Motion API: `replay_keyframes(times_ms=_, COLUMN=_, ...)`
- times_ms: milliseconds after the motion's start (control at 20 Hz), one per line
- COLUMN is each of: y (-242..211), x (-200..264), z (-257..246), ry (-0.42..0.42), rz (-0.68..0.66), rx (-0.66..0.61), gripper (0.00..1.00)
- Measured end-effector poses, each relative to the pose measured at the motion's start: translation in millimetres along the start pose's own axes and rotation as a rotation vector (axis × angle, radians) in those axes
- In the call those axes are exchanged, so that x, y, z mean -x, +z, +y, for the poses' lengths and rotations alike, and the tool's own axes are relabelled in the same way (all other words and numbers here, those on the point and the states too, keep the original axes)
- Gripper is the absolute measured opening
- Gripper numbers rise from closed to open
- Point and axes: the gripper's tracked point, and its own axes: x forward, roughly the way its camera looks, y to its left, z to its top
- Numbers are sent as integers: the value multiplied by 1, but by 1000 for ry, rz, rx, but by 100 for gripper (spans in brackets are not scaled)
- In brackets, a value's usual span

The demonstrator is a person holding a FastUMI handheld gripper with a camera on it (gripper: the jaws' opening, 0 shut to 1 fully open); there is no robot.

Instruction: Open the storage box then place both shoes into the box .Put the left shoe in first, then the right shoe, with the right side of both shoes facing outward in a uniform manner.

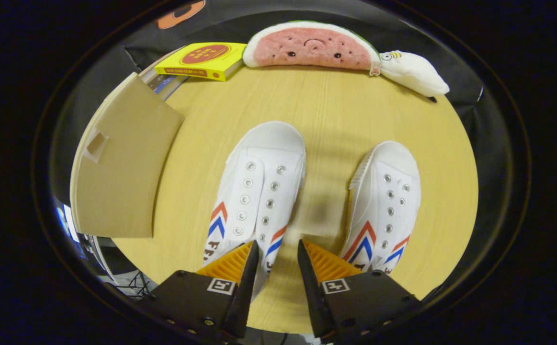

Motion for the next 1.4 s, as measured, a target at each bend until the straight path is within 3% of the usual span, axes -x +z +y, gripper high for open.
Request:
replay_keyframes(times_ms=150, y=4, x=-5, z=13, ry=73, rz=-8, rx=-4, gripper=33)
replay_keyframes(times_ms=200, y=5, x=-5, z=12, ry=93, rz=-16, rx=5, gripper=14)
replay_keyframes(times_ms=250, y=2, x=-3, z=13, ry=127, rz=-1, rx=-24, gripper=14)
replay_keyframes(times_ms=350, y=-2, x=-3, z=12, ry=212, rz=33, rx=-135, gripper=4)
replay_keyframes(times_ms=500, y=-1, x=2, z=10, ry=294, rz=19, rx=-205, gripper=0)
replay_keyframes(times_ms=750, y=-3, x=14, z=15, ry=343, rz=-24, rx=-222, gripper=0)
replay_keyframes(times_ms=950, y=11, x=62, z=39, ry=403, rz=-113, rx=-225, gripper=0)
replay_keyframes(times_ms=1100, y=35, x=112, z=61, ry=400, rz=-206, rx=-196, gripper=0)
replay_keyframes(times_ms=1400, y=73, x=183, z=149, ry=445, rz=-282, rx=-125, gripper=0)
